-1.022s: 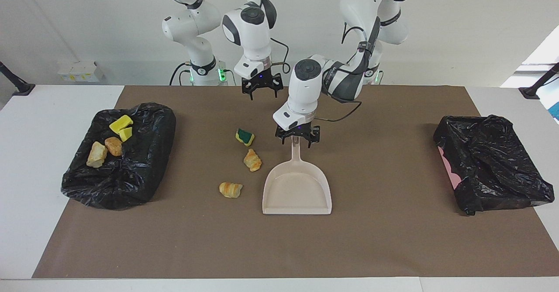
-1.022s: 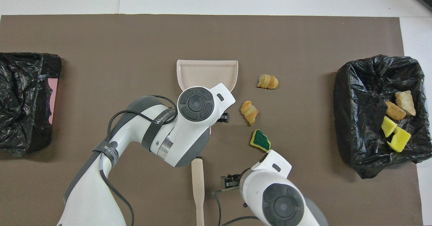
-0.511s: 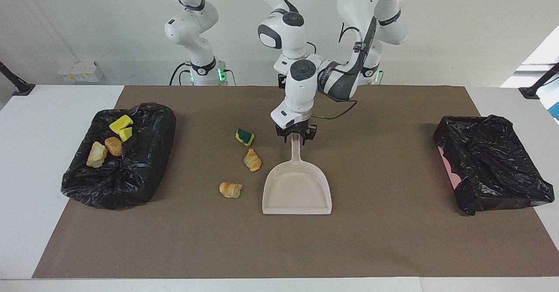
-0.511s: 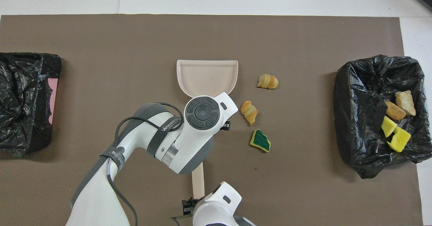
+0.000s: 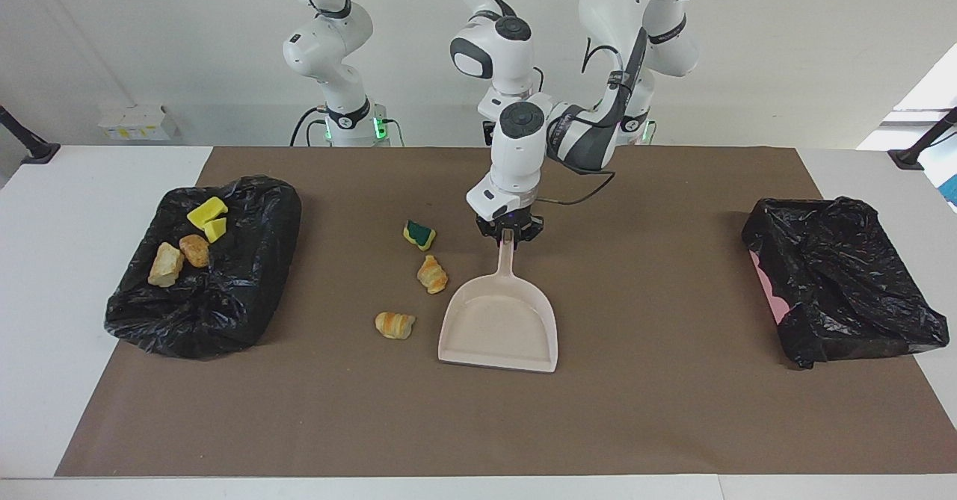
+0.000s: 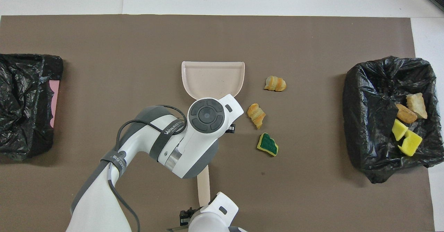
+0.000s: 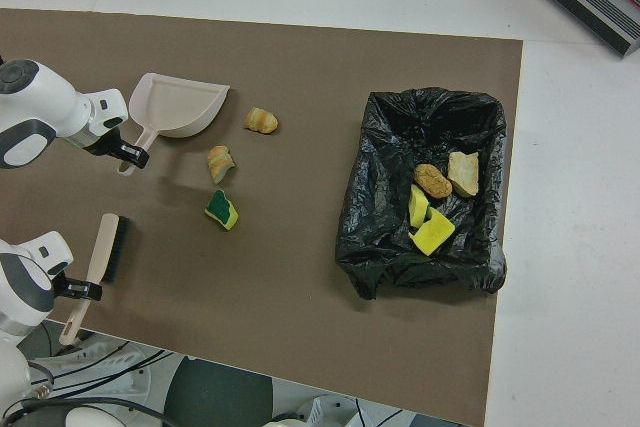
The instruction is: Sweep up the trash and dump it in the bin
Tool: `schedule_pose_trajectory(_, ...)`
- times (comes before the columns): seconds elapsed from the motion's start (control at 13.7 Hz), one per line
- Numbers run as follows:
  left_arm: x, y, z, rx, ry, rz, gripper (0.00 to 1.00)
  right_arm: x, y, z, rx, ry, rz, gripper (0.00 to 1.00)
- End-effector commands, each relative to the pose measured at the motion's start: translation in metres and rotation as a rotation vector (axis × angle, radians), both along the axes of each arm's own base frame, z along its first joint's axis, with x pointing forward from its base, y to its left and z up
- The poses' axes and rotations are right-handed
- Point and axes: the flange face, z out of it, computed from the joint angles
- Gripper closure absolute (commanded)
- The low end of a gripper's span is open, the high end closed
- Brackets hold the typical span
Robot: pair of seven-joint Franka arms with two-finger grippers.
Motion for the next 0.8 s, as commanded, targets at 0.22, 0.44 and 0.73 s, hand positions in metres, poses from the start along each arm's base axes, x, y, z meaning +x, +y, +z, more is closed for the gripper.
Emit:
schedule_pose_trajectory(0.22,0.029,0.063,0.042,0.018,-0.039,-0.217,1.00,-0.015,-0.001,0.006,-0.031,0.026,0.005,0.48)
schedule_pose_trajectory(0.44,0.049,0.103,0.054,0.027,-0.042,-0.354,1.00,-0.016,0.000,0.006,-0.029,0.025,0.022,0.71)
schedule_pose_trajectory(0.73,0.050,0.139,0.049,0.049,0.007,-0.587,1.00,-0.016,0.001,0.006,-0.029,0.025,0.014,1.00)
